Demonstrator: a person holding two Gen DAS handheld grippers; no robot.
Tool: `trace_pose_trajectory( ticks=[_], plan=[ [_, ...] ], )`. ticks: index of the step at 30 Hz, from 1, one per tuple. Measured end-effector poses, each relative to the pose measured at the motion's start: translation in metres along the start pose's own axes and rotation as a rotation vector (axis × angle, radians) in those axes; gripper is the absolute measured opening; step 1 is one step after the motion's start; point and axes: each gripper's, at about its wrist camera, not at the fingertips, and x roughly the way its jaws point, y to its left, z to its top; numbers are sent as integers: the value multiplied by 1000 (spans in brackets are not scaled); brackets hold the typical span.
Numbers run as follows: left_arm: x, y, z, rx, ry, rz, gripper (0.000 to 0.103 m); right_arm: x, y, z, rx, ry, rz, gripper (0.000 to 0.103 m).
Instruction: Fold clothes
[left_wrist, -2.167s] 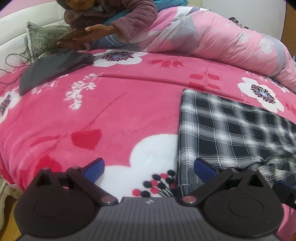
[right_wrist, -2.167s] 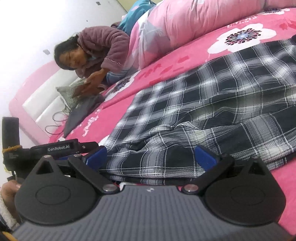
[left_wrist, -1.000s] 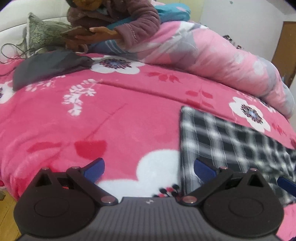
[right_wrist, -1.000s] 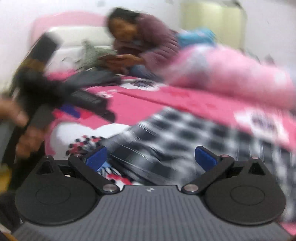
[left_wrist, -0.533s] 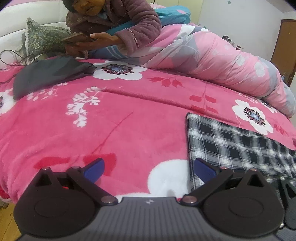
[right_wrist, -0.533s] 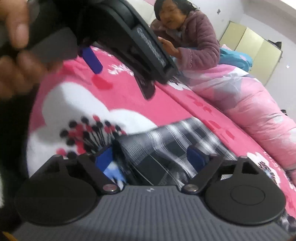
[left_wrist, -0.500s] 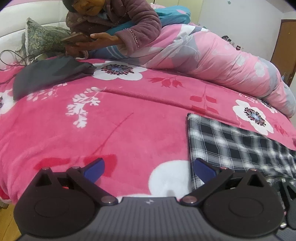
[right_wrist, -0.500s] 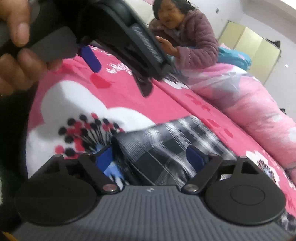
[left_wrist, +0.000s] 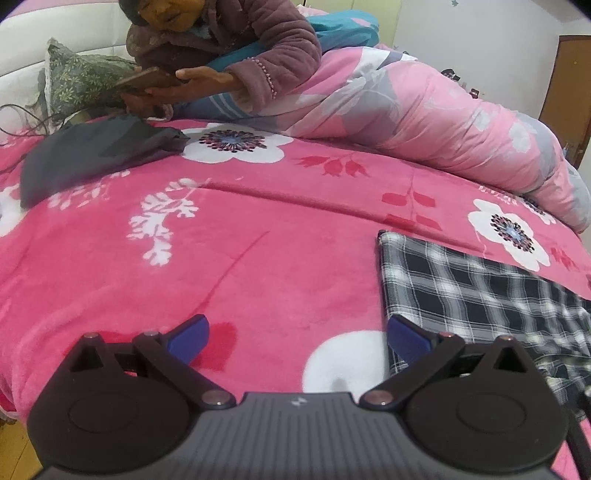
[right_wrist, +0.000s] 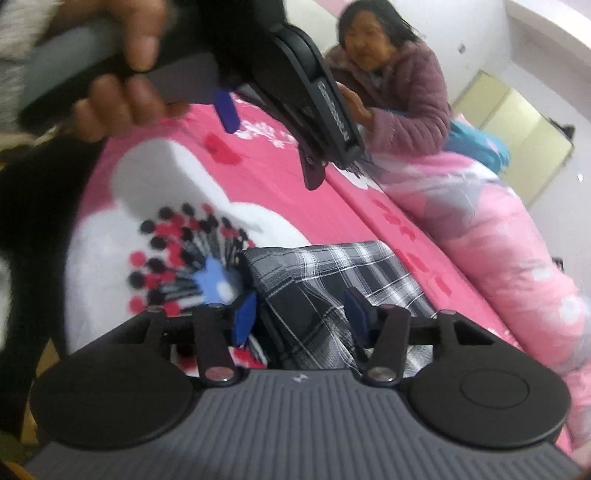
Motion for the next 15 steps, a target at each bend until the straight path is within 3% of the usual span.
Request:
trace_pose_trajectory(
  ticks=[6, 12, 15],
  plan=[
    [5, -1, -1, -8, 13, -10, 103, 8, 3, -11, -128, 65, -24, 51],
    [-1, 1, 0, -12, -19, -15, 103, 31, 4, 5, -81, 57, -36, 49],
    [1, 2, 4, 0, -37, -20, 103, 39, 1, 9, -20, 54, -22, 32]
  ],
)
